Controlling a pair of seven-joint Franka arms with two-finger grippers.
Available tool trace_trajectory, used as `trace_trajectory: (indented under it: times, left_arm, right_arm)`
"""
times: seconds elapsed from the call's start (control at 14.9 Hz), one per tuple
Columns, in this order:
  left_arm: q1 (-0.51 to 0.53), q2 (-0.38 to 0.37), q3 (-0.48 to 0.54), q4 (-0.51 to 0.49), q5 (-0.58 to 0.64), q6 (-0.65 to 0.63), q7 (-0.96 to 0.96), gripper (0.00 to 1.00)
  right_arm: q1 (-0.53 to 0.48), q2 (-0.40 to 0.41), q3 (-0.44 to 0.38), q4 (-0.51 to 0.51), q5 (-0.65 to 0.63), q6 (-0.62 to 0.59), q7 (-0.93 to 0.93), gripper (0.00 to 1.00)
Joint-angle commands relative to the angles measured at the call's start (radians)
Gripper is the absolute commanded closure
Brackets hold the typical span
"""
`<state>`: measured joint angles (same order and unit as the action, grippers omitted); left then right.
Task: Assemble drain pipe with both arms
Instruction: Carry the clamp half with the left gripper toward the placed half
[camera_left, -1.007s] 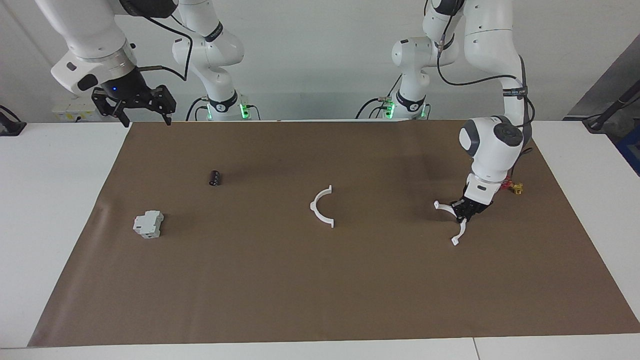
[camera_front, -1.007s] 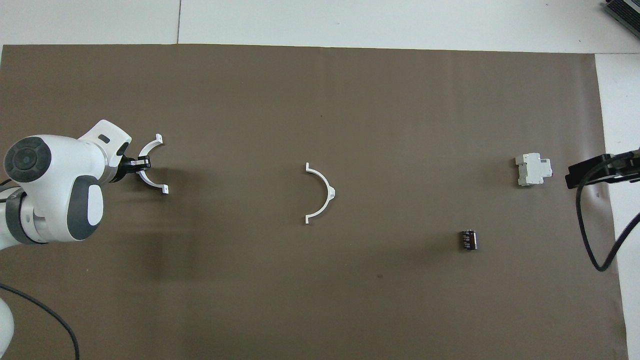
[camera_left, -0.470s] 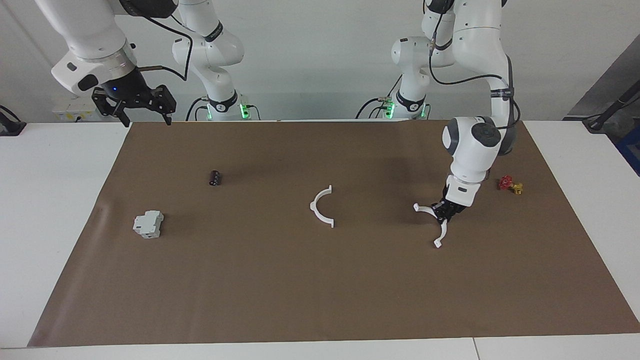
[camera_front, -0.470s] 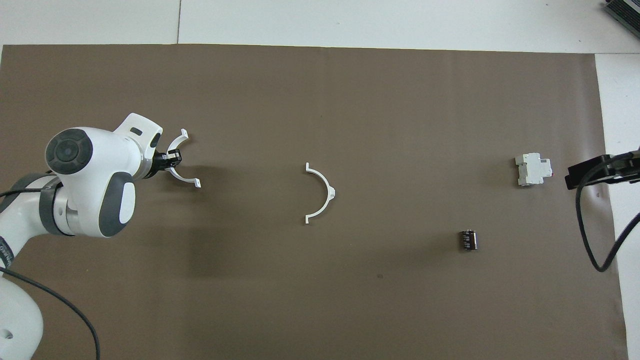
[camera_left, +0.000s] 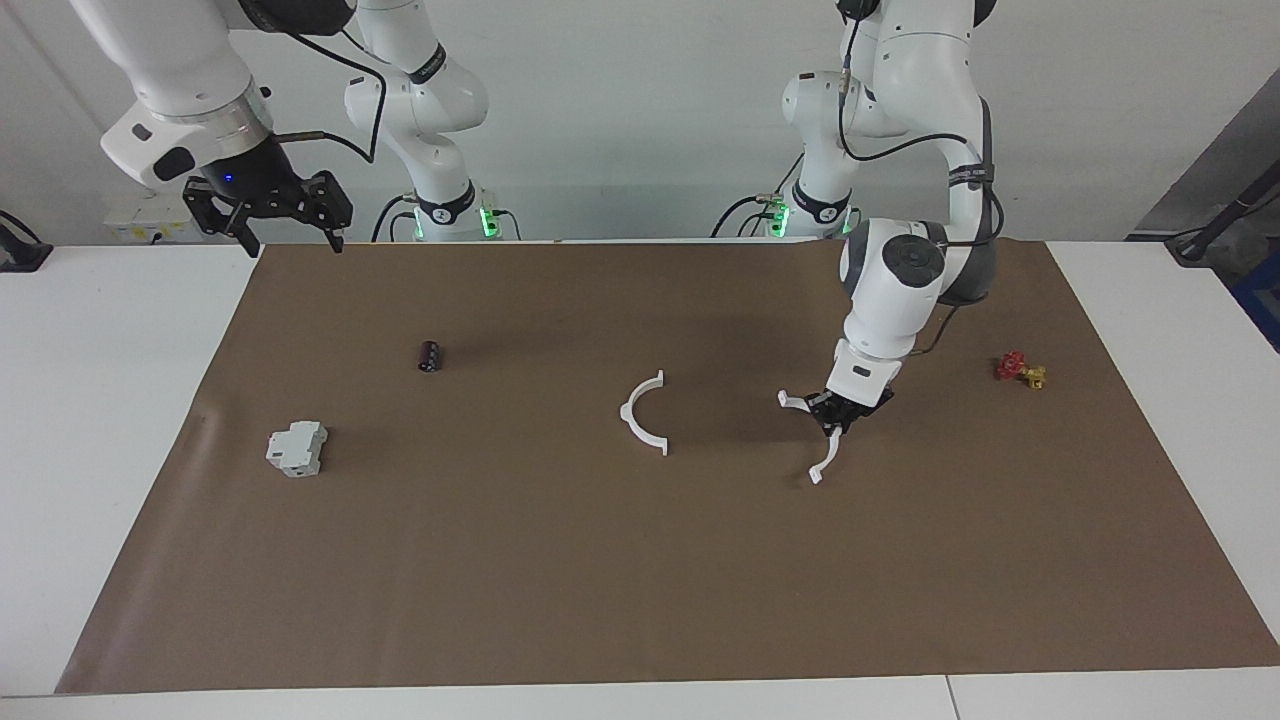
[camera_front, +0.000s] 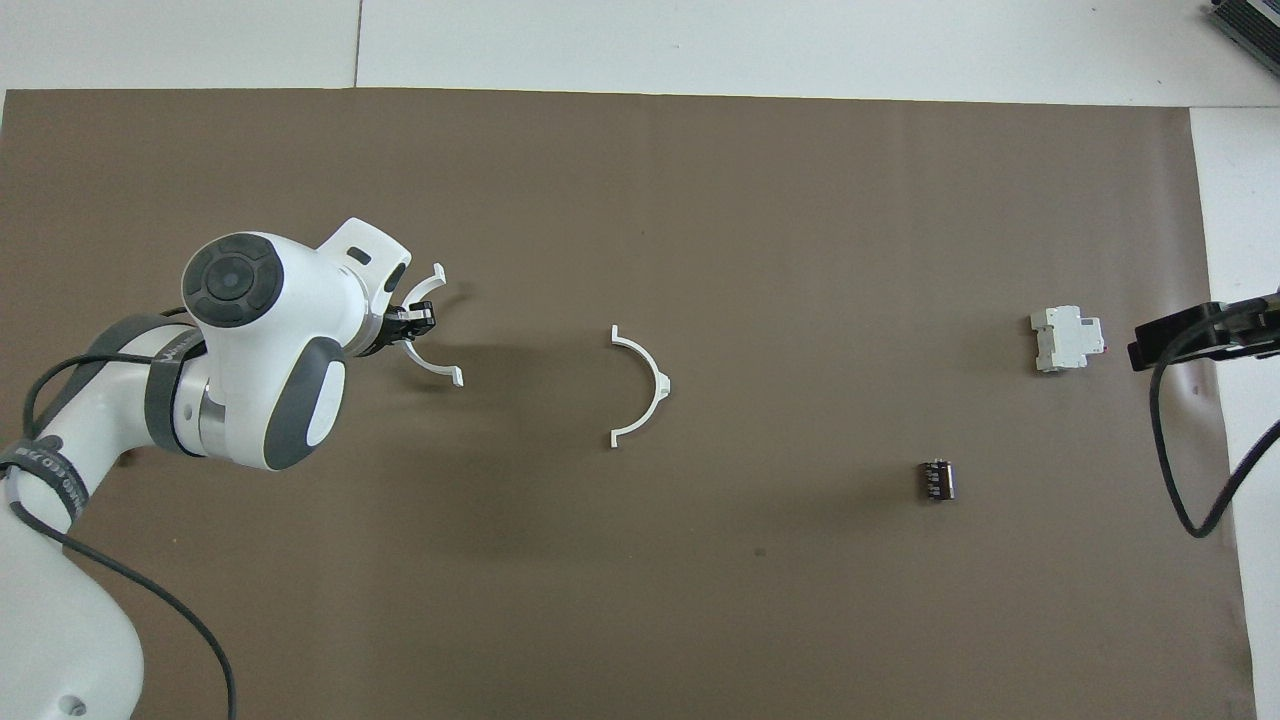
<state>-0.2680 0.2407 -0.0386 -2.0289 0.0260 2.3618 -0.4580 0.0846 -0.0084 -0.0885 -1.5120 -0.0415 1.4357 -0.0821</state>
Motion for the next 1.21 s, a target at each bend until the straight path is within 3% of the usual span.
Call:
trace_trajectory:
  times: [0.0,0.74,1.14]
  left_arm:
    - [-0.104,-0.012,0.016,-0.001,-0.005,-0.007,-0.12,1.0]
    - [-0.264,0.028,0.014,-0.01,-0.008,0.074,-0.163,1.0]
    - [-0.293,0.057,0.014,-0.027,0.003,0.103,-0.146,1.0]
  right_arm:
    - [-0.013,-0.015,0.003,-0.016,0.025,0.011,-0.024,0.0]
    - [-0.013,-0.015,0.003,-0.016,0.026,0.011,-0.024,0.0]
    - [-0.013,-0.015,0.003,-0.016,0.026,0.011,-0.024,0.0]
